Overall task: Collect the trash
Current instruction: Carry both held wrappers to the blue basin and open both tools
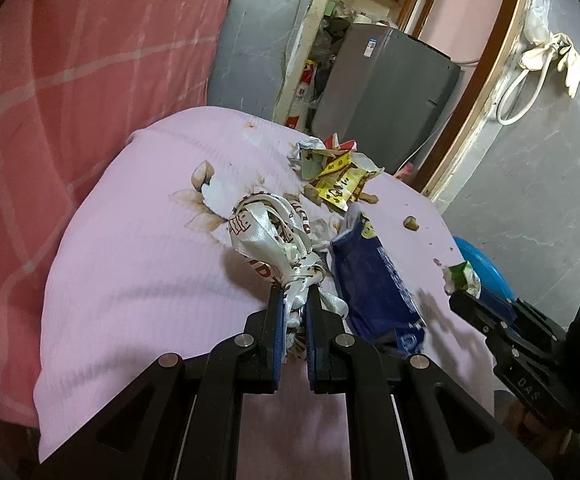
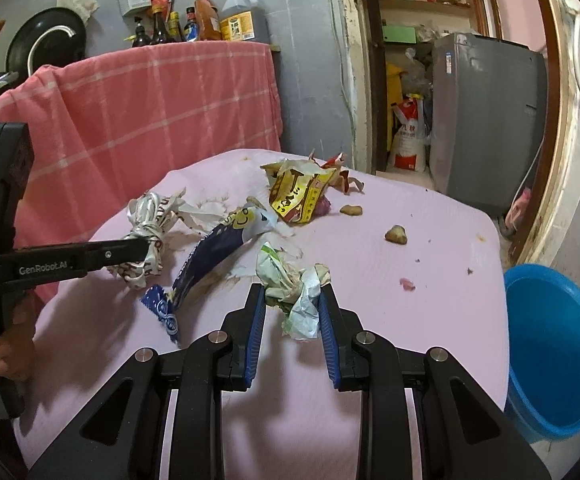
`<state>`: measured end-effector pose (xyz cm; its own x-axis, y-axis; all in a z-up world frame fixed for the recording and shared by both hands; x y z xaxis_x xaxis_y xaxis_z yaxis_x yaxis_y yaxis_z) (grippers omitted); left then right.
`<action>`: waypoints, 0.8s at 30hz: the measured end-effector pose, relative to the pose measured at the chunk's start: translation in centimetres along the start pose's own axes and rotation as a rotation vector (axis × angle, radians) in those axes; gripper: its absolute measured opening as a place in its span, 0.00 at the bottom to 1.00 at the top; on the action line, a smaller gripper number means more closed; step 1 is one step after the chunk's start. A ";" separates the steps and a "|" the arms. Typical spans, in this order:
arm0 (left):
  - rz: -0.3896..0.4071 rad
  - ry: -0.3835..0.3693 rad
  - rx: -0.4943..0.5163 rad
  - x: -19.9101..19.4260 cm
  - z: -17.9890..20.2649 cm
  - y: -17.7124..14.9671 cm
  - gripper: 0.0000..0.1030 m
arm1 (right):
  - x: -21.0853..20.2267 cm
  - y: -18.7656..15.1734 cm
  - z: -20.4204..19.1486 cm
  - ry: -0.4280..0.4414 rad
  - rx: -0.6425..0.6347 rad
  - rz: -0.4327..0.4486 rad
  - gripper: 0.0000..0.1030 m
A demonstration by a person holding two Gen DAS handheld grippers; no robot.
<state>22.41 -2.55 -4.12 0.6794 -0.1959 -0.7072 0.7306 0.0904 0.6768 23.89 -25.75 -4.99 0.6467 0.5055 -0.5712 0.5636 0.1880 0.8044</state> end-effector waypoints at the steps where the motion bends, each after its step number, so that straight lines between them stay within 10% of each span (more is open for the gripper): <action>1: 0.013 0.004 0.008 -0.3 0.1 -0.1 0.07 | -0.3 -0.1 -0.1 0.000 0.000 0.010 0.24; 24: 0.325 -0.055 0.118 -7.2 5.7 1.6 0.07 | -11.1 3.6 -4.0 -0.162 -0.238 0.435 0.25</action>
Point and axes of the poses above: each gripper's, at about its wrist camera, not at the fingertips, and x roughly the way its jaws point, z to its right, y to its top, the point moved 2 cm from there along x, roughly the way its jaws point, and after that the axes turned 7 degrees about y, right-handed, at the moved point
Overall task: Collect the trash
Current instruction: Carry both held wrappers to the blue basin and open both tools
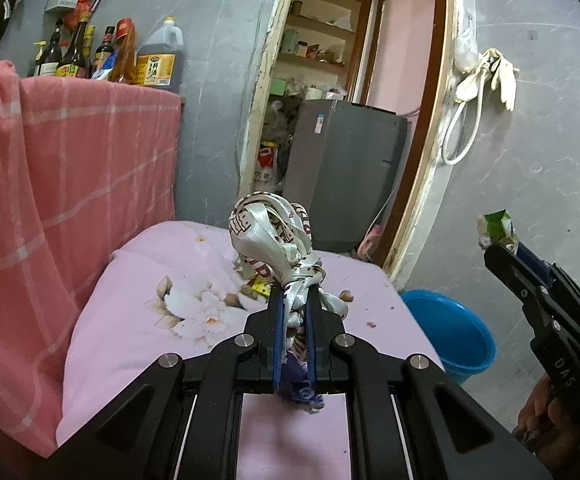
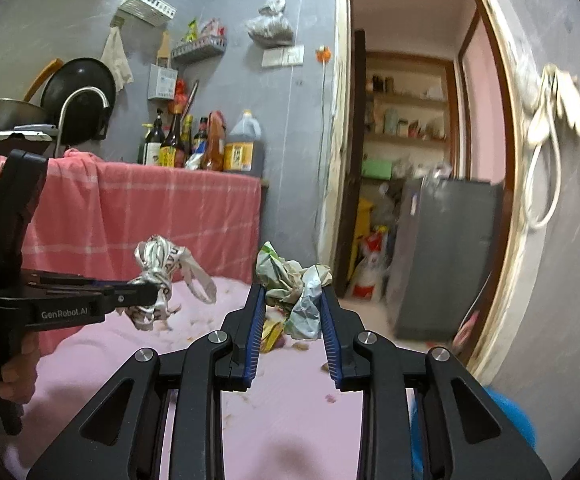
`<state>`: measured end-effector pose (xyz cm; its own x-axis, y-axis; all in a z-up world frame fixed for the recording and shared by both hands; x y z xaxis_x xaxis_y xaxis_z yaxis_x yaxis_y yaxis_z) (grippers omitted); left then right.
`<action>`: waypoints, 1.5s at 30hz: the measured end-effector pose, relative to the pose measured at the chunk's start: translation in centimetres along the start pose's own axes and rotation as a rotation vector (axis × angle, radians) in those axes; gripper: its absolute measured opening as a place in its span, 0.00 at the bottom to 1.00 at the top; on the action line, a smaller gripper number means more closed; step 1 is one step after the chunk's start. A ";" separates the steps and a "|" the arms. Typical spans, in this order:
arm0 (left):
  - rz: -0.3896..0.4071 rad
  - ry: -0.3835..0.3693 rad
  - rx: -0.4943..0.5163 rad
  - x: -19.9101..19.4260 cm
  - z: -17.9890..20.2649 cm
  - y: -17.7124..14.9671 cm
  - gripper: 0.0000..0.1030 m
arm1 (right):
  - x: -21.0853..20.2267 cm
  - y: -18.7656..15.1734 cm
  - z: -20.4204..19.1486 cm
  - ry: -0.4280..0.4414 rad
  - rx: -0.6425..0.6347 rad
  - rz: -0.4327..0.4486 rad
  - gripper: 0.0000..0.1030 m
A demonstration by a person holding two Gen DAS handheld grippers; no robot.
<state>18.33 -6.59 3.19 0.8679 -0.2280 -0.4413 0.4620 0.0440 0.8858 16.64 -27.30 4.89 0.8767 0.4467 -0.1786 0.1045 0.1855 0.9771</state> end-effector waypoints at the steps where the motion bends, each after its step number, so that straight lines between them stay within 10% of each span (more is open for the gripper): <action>1: 0.008 -0.005 0.003 -0.1 0.2 0.2 0.07 | -0.2 0.2 0.0 -0.008 -0.012 0.011 0.25; 25: 0.182 -0.315 0.069 5.8 18.2 4.1 0.08 | -4.8 1.8 13.1 -0.339 0.033 0.056 0.26; 45: -0.383 -0.340 0.066 19.1 24.7 -2.5 0.15 | -4.0 -9.4 21.3 -0.415 0.362 -0.283 0.35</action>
Point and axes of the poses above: each gripper's, at about its wrist camera, not at the fingertips, and x roughly the way its jaws point, z to its right, y to its top, the point moved 2 cm from there along x, roughly the way its jaws point, and after that the axes turned 7 degrees about y, right-handed, at the moved point
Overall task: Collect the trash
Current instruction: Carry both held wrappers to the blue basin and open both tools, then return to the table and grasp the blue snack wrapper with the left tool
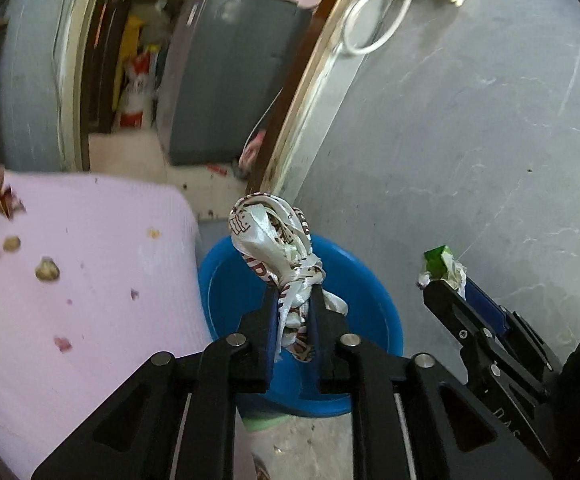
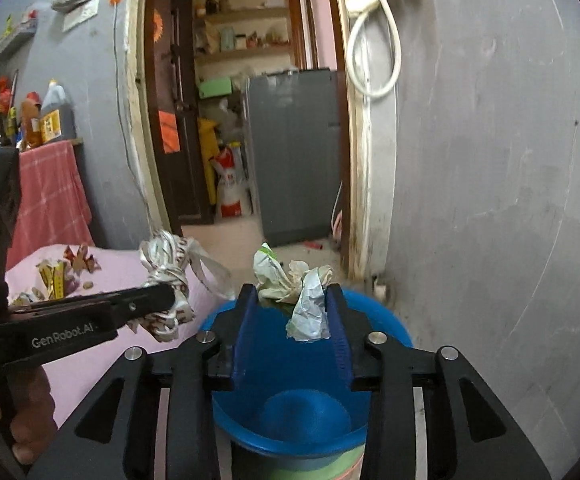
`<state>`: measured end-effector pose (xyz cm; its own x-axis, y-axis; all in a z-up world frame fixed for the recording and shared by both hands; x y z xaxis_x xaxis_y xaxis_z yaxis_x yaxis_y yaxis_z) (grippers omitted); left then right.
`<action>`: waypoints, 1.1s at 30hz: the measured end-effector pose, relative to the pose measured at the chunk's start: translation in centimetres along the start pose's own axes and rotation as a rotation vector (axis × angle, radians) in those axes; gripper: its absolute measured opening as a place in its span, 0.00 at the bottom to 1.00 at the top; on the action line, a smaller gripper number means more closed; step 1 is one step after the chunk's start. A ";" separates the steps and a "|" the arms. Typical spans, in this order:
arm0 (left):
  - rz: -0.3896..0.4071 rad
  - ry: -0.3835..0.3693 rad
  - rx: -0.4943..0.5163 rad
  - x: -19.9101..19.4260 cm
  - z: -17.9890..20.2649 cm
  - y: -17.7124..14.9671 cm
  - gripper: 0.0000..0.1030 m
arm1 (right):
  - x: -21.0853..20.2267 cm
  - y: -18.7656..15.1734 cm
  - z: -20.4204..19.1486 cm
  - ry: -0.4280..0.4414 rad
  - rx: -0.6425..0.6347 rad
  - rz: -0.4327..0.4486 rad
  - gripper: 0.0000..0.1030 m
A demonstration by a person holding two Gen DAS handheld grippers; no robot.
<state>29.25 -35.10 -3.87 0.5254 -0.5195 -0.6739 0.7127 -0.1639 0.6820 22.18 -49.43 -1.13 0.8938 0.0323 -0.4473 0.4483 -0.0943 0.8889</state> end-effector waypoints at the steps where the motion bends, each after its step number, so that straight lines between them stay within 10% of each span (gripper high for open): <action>1: -0.018 -0.004 -0.006 0.3 -0.1 -0.1 0.17 | 0.2 -0.2 0.2 -0.007 0.004 -0.011 0.36; 9: -0.025 0.010 -0.035 -0.4 -1.3 0.1 0.24 | 0.6 -0.1 1.1 -0.018 0.041 -0.038 0.45; 26: 0.364 0.269 -0.052 -15.5 -6.8 0.3 0.92 | -4.1 4.8 -4.1 0.056 -0.012 0.197 0.83; 33: 0.494 0.382 -0.084 -22.0 -9.8 -0.3 0.97 | -6.3 6.2 -8.4 0.138 -0.046 0.308 1.00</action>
Point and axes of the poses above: each gripper's, at about its wrist camera, not at the fingertips, and x roughly the way its jaws point, z to its right, y to its top, the point moved 2 cm from there along x, roughly the way its jaws point, and after that the axes turned 7 degrees about y, right-handed, at the moved point
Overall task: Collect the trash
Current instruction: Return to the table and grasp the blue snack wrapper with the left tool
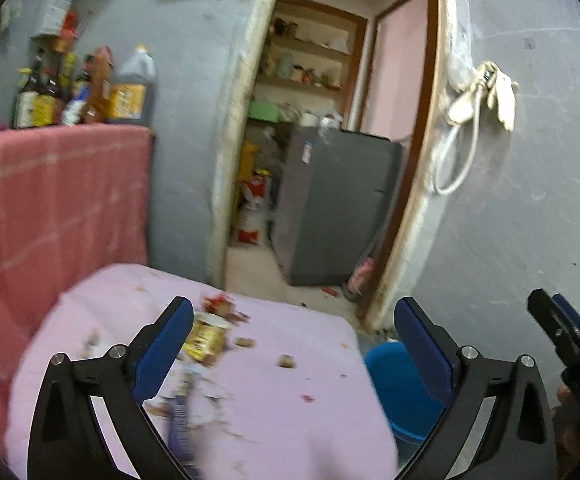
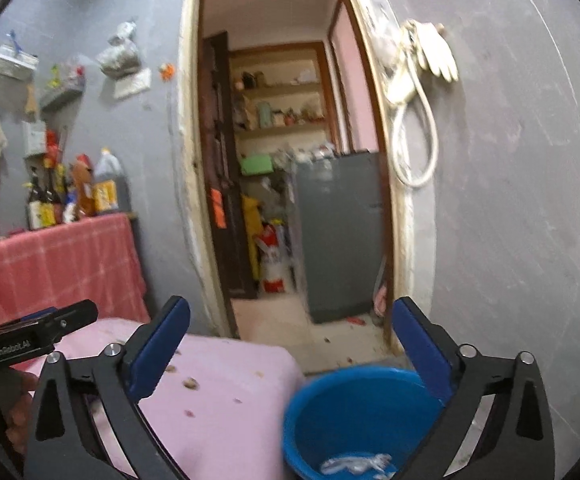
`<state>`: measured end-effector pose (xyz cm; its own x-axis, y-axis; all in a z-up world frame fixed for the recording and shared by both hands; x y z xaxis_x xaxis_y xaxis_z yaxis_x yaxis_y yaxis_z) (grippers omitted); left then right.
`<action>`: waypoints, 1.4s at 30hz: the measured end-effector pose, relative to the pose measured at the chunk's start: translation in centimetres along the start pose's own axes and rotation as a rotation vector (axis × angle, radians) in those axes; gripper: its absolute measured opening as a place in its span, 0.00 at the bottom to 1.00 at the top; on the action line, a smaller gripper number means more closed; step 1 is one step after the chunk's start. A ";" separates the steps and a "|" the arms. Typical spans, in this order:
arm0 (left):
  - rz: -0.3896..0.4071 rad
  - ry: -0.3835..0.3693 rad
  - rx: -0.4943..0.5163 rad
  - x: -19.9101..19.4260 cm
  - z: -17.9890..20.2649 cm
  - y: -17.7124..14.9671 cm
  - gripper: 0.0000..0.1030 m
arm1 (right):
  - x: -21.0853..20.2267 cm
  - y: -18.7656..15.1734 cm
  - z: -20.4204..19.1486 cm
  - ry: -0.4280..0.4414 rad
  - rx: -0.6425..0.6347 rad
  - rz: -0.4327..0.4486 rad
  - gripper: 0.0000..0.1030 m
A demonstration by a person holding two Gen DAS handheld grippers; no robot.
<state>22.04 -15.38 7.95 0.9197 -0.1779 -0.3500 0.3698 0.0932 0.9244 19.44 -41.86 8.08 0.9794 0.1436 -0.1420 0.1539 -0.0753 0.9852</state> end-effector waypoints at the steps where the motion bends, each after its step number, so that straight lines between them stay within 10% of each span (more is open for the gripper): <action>1: 0.012 0.014 0.000 -0.6 -0.7 0.2 0.97 | -0.1 0.2 -0.5 0.009 -0.004 0.008 1.00; 18: 0.088 0.173 -0.023 -6.5 -8.9 -1.4 0.98 | -1.0 0.6 -9.8 0.154 -0.064 0.065 1.00; 42: 0.058 0.213 -0.014 -5.3 -12.1 -5.4 0.98 | 1.3 -3.8 -12.8 0.152 -0.095 -0.005 1.00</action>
<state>16.79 -3.12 2.94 0.9459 0.0390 -0.3222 0.3164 0.1108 0.9421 18.47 -28.79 5.40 0.9464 0.2921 -0.1378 0.1385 0.0185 0.9902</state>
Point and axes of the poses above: each gripper's, at about its wrist camera, not at the fingertips, and x roughly the way its jaws point, z to its right, y to its top, the point moved 2 cm from there along x, roughly the way its jaws point, and after that the axes turned 7 degrees about y, right-handed, at the moved point
